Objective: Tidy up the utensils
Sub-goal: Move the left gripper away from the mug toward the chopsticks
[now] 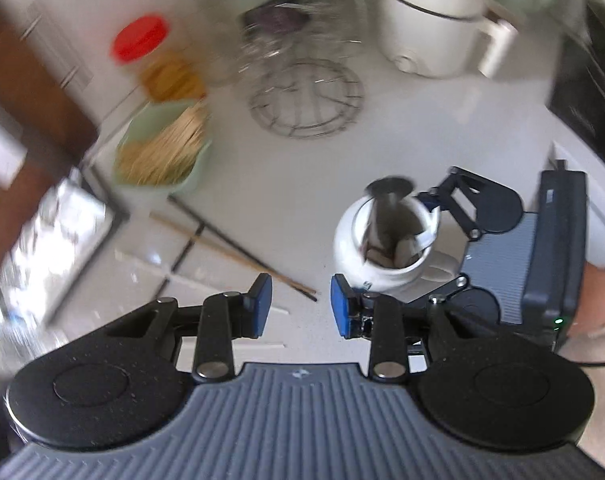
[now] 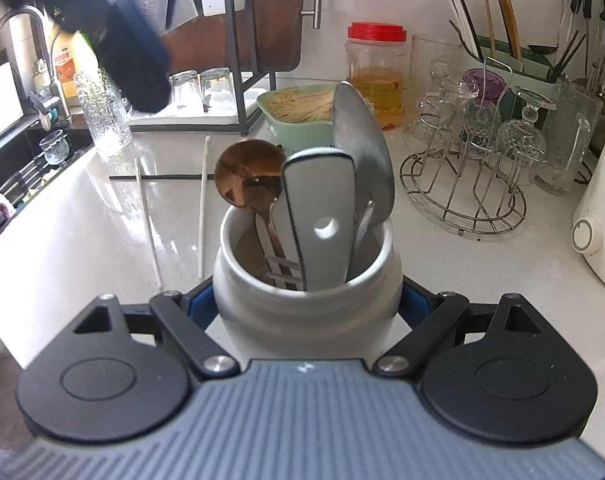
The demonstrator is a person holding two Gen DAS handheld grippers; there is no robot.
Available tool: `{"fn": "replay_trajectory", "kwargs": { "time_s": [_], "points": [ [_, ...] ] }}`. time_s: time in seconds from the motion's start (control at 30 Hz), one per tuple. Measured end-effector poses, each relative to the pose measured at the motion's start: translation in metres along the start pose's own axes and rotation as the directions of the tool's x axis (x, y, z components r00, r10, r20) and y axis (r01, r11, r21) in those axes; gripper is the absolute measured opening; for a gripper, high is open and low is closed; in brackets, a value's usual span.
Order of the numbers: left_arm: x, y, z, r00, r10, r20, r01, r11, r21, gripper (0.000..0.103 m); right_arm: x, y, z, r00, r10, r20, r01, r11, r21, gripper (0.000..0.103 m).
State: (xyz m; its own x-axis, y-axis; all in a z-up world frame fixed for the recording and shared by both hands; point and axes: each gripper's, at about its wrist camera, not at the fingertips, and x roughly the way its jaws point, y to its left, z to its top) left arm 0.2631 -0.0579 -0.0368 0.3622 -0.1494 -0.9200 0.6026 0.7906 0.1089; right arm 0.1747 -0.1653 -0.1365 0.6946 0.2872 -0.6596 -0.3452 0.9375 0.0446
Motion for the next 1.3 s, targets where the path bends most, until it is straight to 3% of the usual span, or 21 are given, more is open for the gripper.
{"fn": "replay_trajectory", "kwargs": {
  "time_s": [0.23, 0.57, 0.73, 0.87, 1.07, 1.17, 1.3],
  "points": [
    [0.013, 0.006, -0.053, 0.998, 0.033, 0.062, -0.014, 0.958, -0.287, 0.040, -0.002, -0.002, -0.001, 1.000, 0.020, -0.008, -0.020, 1.000, -0.015, 0.091],
    [0.030, 0.002, -0.104, 0.988, 0.096, 0.119, -0.013, 0.827, -0.562, 0.041, -0.008, -0.003, -0.004, 0.999, 0.040, -0.023, -0.040, 0.998, -0.039, 0.091],
    [0.038, 0.003, -0.119, 0.983, 0.125, 0.134, -0.008, 0.762, -0.648, 0.045, -0.011, -0.003, -0.007, 0.999, 0.033, -0.024, -0.034, 0.999, -0.027, 0.091],
    [0.043, 0.007, -0.125, 0.977, 0.159, 0.140, -0.022, 0.733, -0.680, 0.047, -0.010, 0.000, -0.006, 1.000, 0.010, -0.030, -0.010, 1.000, -0.006, 0.091],
    [0.045, 0.022, -0.131, 0.968, 0.200, 0.149, -0.038, 0.709, -0.704, 0.052, -0.010, 0.006, -0.006, 0.999, -0.025, -0.034, 0.026, 0.999, 0.023, 0.091],
    [0.049, 0.036, -0.134, 0.972, 0.187, 0.143, -0.028, 0.694, -0.719, 0.053, -0.009, 0.008, -0.005, 0.999, -0.041, -0.031, 0.042, 0.999, 0.033, 0.091],
    [0.052, 0.049, -0.136, 0.973, 0.186, 0.133, -0.035, 0.696, -0.717, 0.054, -0.005, 0.013, -0.002, 0.997, -0.063, -0.037, 0.065, 0.997, 0.051, 0.091]
  ]
}}
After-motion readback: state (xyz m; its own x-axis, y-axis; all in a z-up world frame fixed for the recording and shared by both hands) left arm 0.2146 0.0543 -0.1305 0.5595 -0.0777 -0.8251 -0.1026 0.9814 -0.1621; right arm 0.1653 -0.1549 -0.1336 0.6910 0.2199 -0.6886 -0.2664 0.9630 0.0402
